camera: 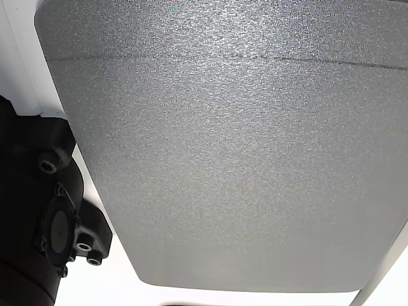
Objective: Grab top frame and put it into gray box.
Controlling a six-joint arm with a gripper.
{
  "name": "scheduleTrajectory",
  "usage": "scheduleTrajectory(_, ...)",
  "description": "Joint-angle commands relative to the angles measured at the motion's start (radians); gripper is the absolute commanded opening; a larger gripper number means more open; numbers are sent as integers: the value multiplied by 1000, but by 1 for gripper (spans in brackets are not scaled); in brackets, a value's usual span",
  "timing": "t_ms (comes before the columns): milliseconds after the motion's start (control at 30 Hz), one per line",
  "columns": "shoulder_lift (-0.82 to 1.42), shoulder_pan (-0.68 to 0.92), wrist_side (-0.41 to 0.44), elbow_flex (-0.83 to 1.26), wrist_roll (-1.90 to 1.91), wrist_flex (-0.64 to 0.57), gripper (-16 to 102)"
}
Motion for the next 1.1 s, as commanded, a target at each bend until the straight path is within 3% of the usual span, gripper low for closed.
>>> scheduleTrajectory(0,239,-129,-121,179,-388,-34,100)
scheduleTrajectory(133,380,-249,-238,311,-476,-31,100)
scheduleTrajectory(500,781,-287,-276,730,-523,-57,100)
scheduleTrajectory(1067,779,-284,-287,729,-537,-55,100)
